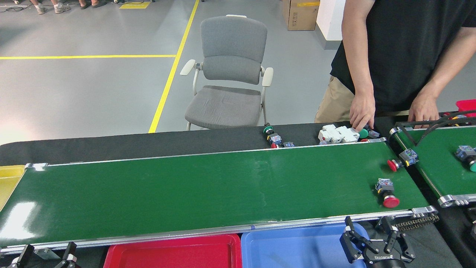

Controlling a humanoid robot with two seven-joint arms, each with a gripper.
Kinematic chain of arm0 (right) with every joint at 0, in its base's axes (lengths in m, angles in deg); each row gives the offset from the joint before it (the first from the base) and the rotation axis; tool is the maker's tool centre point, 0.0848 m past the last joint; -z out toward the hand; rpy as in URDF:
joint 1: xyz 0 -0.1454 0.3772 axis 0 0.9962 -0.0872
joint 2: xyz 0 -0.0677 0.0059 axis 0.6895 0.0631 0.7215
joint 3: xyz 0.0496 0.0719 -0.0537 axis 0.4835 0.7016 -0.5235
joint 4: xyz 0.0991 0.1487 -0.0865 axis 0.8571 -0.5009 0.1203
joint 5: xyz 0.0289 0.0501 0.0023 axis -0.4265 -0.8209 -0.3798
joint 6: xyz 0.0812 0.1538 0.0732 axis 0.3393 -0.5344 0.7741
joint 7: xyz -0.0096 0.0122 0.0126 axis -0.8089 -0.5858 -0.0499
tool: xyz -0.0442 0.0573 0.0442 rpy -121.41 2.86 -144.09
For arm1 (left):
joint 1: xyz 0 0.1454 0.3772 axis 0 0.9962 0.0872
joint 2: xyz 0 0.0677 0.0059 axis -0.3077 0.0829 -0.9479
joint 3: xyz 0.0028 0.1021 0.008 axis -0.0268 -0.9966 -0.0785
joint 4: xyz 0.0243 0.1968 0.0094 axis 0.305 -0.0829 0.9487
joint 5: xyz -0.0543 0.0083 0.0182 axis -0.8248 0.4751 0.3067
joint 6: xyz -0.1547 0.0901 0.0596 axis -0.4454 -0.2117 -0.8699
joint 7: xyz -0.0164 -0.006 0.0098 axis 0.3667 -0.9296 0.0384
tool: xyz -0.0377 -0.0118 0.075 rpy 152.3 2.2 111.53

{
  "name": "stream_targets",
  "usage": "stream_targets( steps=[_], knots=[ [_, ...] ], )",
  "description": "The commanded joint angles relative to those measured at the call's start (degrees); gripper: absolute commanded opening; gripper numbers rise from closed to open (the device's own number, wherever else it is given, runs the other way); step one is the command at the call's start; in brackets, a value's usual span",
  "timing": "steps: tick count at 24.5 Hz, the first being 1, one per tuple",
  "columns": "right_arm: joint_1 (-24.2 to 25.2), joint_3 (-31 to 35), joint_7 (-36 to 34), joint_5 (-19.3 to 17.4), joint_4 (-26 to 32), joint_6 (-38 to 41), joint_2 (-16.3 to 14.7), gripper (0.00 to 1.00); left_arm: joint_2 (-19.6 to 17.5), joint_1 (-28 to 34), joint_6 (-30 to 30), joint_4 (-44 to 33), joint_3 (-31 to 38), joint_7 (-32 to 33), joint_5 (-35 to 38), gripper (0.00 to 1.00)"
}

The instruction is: Pick switch part from conveyor to tray

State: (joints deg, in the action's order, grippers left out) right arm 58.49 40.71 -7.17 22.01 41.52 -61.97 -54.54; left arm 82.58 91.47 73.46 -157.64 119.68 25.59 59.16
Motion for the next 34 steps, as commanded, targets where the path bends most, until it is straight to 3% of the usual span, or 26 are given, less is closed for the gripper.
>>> stream_targets(
  steps=[1, 10, 21, 23, 25, 27, 29, 31, 34],
  knots=[
    [-0.9, 0.5, 3.4, -0.2, 0.6, -1.7, -0.3, 0.99, -0.5, -0.2, -0.5, -0.5, 0.2, -0.2, 0.1, 1.0],
    [-8.5, 0.3, 10.8, -0.2, -1.6, -1.7, -0.5, 0.99, -0.4, -0.4, -0.5, -1.0, 0.1, 0.1, -0.1, 1.0],
    [-17.2, -0.4, 13.7, -0.2, -11.6, -1.2, -0.7, 0.97, -0.5, -0.8, -0.5, -0.6, 0.1, 0.1, 0.0, 1.0],
    [-18.0, -1.6, 13.7, 0.1, -12.8, -1.0, -1.2, 0.88, -0.5, -1.1, -0.5, -0.6, 0.0, 0.1, 0.1, 1.0],
    [-18.0, -3.5, 13.5, 0.0, -12.8, 0.7, -3.1, 0.54, -0.6, -1.3, -0.5, -0.5, 0.1, 0.1, 0.1, 1.0],
    [-17.7, -4.4, 13.4, 0.0, -12.8, 3.1, -4.4, 0.28, -0.6, -1.5, -0.4, -0.4, 0.1, 0.1, 0.1, 1.0],
    [-17.6, -4.4, 13.1, 0.0, -12.8, 4.8, -4.4, 0.14, -0.7, -1.6, -0.4, -0.5, 0.1, 0.1, 0.0, 1.0],
    [-17.7, -4.4, 12.3, -0.1, -12.6, 5.3, -4.2, 0.06, -0.7, -1.6, -0.4, -0.4, 0.1, 0.1, 0.0, 1.0],
    [-17.8, -4.4, 11.0, -0.1, -11.4, 7.5, -3.8, 0.05, -0.7, -1.6, -0.4, -0.3, 0.2, 0.1, 0.0, 1.0]
  ],
)
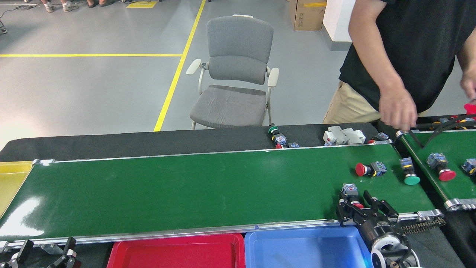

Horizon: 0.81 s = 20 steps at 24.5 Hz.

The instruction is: Pick switch part from conveyor to tray

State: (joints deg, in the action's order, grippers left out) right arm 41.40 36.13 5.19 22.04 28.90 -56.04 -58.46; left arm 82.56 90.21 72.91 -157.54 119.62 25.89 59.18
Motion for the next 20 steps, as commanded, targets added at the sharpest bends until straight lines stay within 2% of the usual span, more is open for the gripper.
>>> stream_targets(
  steps=[1, 6, 8, 9, 11, 12, 13, 15, 20],
  knots=[
    [-0.6, 0.1, -2.3, -0.1, 2.2, 3.0, 0.2, 0.05, -0.7, -0.4, 0.2, -0.3, 0.3, -0.2, 0.0, 1.0],
    [0.3, -0.9, -7.4, -0.1, 7.8, 21.4, 1.8, 0.05, -0.7, -0.2, 0.2, -0.1, 0.5, -0.2, -0.1, 1.0],
    [0.3, -3.2, -8.1, -0.1, 9.9, 31.6, 4.5, 0.1, -0.7, -0.2, 0.2, -0.1, 0.5, -0.2, -0.1, 1.0],
    [0.3, -4.7, -8.1, -0.1, 10.5, 36.2, 5.8, 0.15, -0.7, -0.2, 0.2, -0.1, 0.5, -0.2, -0.1, 1.0],
    [0.3, -8.8, -8.1, -0.1, 10.7, 43.4, 8.9, 0.44, -0.7, -0.2, 0.2, 0.0, 0.4, -0.2, -0.1, 1.0],
    [0.3, -10.4, -8.1, -0.1, 10.4, 43.4, 10.2, 0.54, -0.7, -0.2, 0.2, 0.0, 0.2, -0.2, 0.0, 1.0],
    [0.5, -12.8, -8.1, -0.1, 9.7, 43.4, 11.7, 0.72, -0.7, -0.1, 0.2, -0.1, 0.2, -0.2, 0.0, 1.0],
    [1.9, -15.4, -8.1, -0.1, 9.0, 43.4, 13.0, 0.99, -0.7, 0.0, 0.3, -0.1, 0.2, -0.2, 0.0, 1.0],
    [2.7, -16.8, -7.6, -0.1, 8.9, 43.4, 12.9, 1.0, -0.8, 0.2, 0.4, -0.1, 0.1, -0.1, 0.0, 1.0]
  ],
)
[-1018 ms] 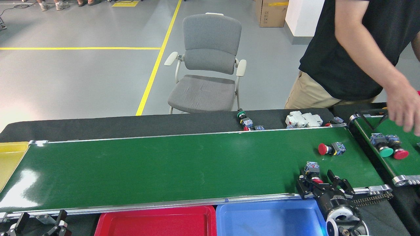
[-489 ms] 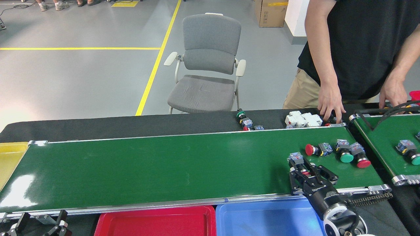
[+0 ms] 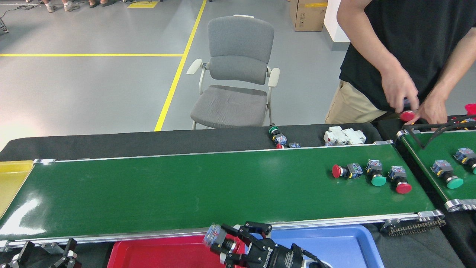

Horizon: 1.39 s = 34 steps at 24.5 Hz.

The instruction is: Pick switch part from conveyor to tray

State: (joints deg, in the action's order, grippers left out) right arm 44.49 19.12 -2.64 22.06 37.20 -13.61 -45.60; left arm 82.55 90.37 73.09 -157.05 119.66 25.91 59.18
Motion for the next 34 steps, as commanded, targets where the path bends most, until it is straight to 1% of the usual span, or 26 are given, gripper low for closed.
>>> stream_targets(
  steps=[1, 3, 5, 8, 9, 10, 11, 12, 13, 15, 16, 18, 20, 22, 25, 29, 31, 34],
  knots=[
    [-0.3, 0.5, 0.2, -0.2, 0.6, 1.0, 0.0, 1.0, -0.8, 0.3, 0.6, -0.6, 0.1, -0.1, -0.1, 1.0],
    [0.1, 3.6, 0.5, -0.3, 0.9, 1.0, 0.1, 1.0, -0.8, 0.4, 2.0, -0.6, 0.2, 0.0, -0.2, 1.0],
    [2.0, 10.3, 0.9, -0.3, 1.4, 1.0, 0.2, 0.98, -0.8, 0.9, 2.7, -0.6, 0.2, 0.0, 0.0, 1.0],
    [5.9, 21.0, 0.7, -0.3, 1.7, -4.9, -1.1, 0.9, -0.8, 1.0, 2.7, -0.6, 0.3, 0.0, 0.0, 1.0],
    [7.2, 26.2, 0.6, -0.3, 1.7, -7.7, -1.1, 0.86, -0.8, 1.0, 2.7, -0.6, 0.3, 0.1, 0.0, 1.0],
    [8.3, 31.0, 0.4, -0.3, 1.8, -10.9, -0.5, 0.85, -0.8, 1.0, 2.7, -0.6, 0.3, 0.1, 0.0, 1.0],
    [9.2, 33.4, 0.2, -0.3, 1.8, -13.5, 0.4, 0.85, -0.8, 1.0, 2.7, -0.6, 0.3, 0.1, 0.0, 1.0],
    [11.3, 36.6, -0.4, -0.3, 1.8, -18.5, 2.4, 0.85, -0.8, 1.0, 2.7, -0.5, 0.3, 0.1, 0.1, 1.0],
    [12.6, 37.3, -1.2, -0.3, 1.8, -21.1, 3.0, 0.85, -0.8, 1.0, 2.7, -0.5, 0.3, 0.1, 0.2, 1.0],
    [16.9, 37.4, -4.8, -0.2, 1.9, -26.9, 3.0, 0.86, -0.9, 1.0, 2.5, -0.5, 0.4, 0.1, 0.2, 1.0],
    [17.8, 37.4, -6.0, -0.1, 2.1, -29.0, 3.0, 0.86, -1.4, 1.0, 2.4, -0.5, 0.5, 0.1, 0.2, 1.0],
    [17.8, 37.4, -6.4, 0.2, 2.8, -33.6, 3.1, 0.86, -1.7, 0.9, 1.9, -0.5, 0.7, 0.1, 1.1, 1.0],
    [17.5, 37.2, -6.4, 0.5, 3.8, -35.5, 2.8, 0.86, -1.7, 0.6, 1.5, -0.5, 0.7, 0.1, 2.5, 1.0],
    [16.0, 36.7, -6.0, 1.8, 4.9, -35.5, 2.8, 0.86, -1.6, 0.3, 1.5, -0.5, 0.7, 0.1, 3.8, 1.0],
    [13.2, 32.9, -4.4, 6.5, 5.0, -35.9, 2.5, 0.86, -1.6, 0.3, 1.5, -0.4, 0.8, 0.1, 3.7, 1.0],
    [8.7, 30.1, -0.8, 10.8, 4.5, -36.2, 2.9, 0.87, -1.6, 0.1, 1.7, -0.4, 0.7, 0.1, 3.6, 1.0],
    [6.9, 27.4, -0.5, 11.8, 2.9, -38.2, 3.4, 0.87, -1.7, -0.1, 1.8, -0.4, 0.4, 0.1, 3.6, 1.0],
    [4.9, 21.7, -0.4, 12.2, 0.7, -45.4, 2.8, 0.88, -1.8, -1.1, 1.9, -0.4, 0.2, 0.1, 3.7, 1.0]
  ],
)
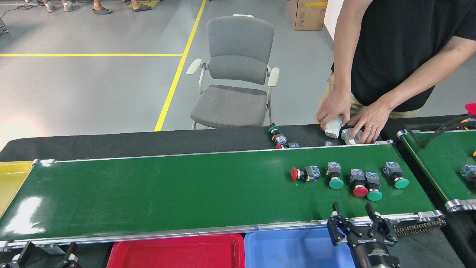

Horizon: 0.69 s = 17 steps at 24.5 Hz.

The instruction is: Pick switch part from conveyor to tray

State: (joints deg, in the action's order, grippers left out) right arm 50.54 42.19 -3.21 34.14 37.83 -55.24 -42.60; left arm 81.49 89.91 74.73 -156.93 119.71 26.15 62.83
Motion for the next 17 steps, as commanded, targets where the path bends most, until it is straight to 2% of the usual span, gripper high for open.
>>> stream_targets(
  steps=[1, 5, 10, 17],
  knots=[
    [-2.5, -3.3, 0.1, 0.1, -1.3, -6.1, -0.5, 0.88, -0.8, -1.0, 0.3, -0.4, 0.1, -0.2, 0.1, 1.0],
    [-7.3, -7.0, 0.1, 0.1, -6.4, -10.5, -0.9, 0.89, -0.8, -1.0, 0.4, -0.1, 0.1, -0.2, 0.1, 1.0],
    [-12.0, -9.6, 0.1, 0.0, -12.3, -12.2, -0.7, 0.89, -0.8, -1.5, 0.4, 0.1, 0.1, -0.2, 0.1, 1.0],
    [-18.2, -9.8, 0.1, -0.4, -19.5, -12.9, -0.2, 0.89, -1.3, -1.7, 0.4, 0.1, 0.0, -0.2, 0.1, 1.0]
  ],
)
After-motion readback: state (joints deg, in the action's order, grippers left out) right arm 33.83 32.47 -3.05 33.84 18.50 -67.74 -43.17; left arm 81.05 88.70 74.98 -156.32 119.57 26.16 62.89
